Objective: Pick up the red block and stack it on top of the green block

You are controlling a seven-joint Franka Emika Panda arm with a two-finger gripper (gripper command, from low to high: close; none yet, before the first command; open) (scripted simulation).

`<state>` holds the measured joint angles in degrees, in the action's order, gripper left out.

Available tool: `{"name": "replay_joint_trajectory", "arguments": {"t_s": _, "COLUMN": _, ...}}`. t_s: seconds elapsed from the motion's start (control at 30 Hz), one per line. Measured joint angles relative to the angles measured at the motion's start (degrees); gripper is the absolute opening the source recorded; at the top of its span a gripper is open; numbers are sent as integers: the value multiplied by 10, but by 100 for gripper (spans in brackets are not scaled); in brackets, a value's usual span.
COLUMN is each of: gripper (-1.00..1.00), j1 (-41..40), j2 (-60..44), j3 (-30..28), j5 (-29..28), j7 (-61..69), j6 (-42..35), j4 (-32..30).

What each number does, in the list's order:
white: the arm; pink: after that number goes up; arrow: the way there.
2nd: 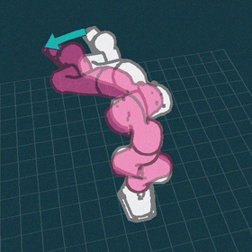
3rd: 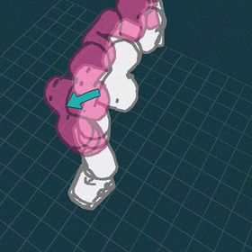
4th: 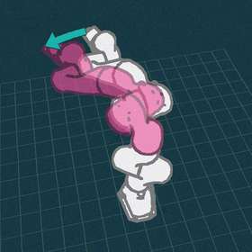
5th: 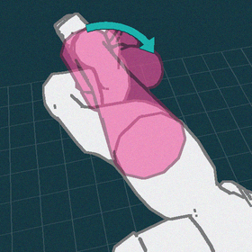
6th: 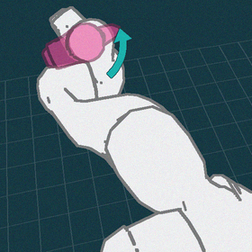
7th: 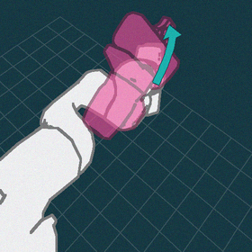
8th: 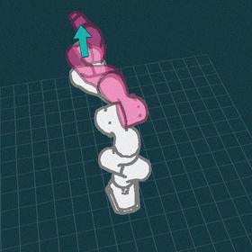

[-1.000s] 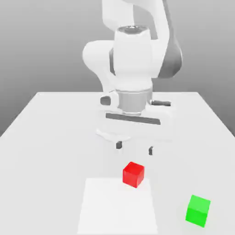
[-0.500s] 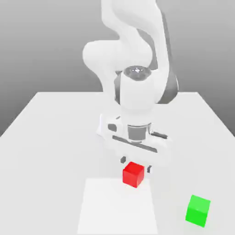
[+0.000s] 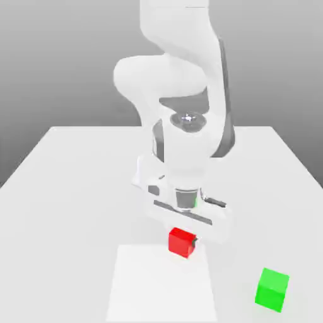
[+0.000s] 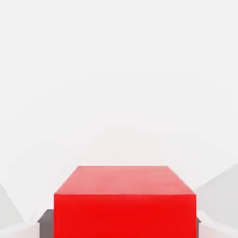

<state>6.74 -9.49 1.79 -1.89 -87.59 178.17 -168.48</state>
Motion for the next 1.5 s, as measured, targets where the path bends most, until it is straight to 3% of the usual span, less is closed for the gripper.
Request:
{"name": "replay_joint_trajectory", "arguments": {"t_s": 0.1, "gripper": -100, "j1": -6, "j2": 3, "j3": 6, "j5": 3, "j7": 3, "j6": -4, "j4": 1}}
{"name": "replay_joint_trajectory", "arguments": {"t_s": 0.27, "gripper": -100, "j1": -42, "j2": 42, "j3": 55, "j5": 56, "j7": 46, "j6": -42, "j4": 3}}
{"name": "replay_joint_trajectory", "arguments": {"t_s": 0.43, "gripper": -100, "j1": -43, "j2": 83, "j3": 66, "j5": 90, "j7": 70, "j6": -82, "j4": 1}}
{"name": "replay_joint_trajectory", "arguments": {"t_s": 0.83, "gripper": -100, "j1": -47, "j2": 175, "j3": 68, "j5": 69, "j7": 47, "j6": -153, "j4": -23}}
{"name": "replay_joint_trajectory", "arguments": {"t_s": 1.17, "gripper": -100, "j1": -85, "j2": 127, "j3": 136, "j5": -50, "j7": -309, "j6": -219, "j4": 99}}
{"name": "replay_joint_trajectory", "arguments": {"t_s": 1.5, "gripper": -100, "j1": -17, "j2": 41, "j3": 159, "j5": -51, "j7": -636, "j6": -286, "j4": 243}}
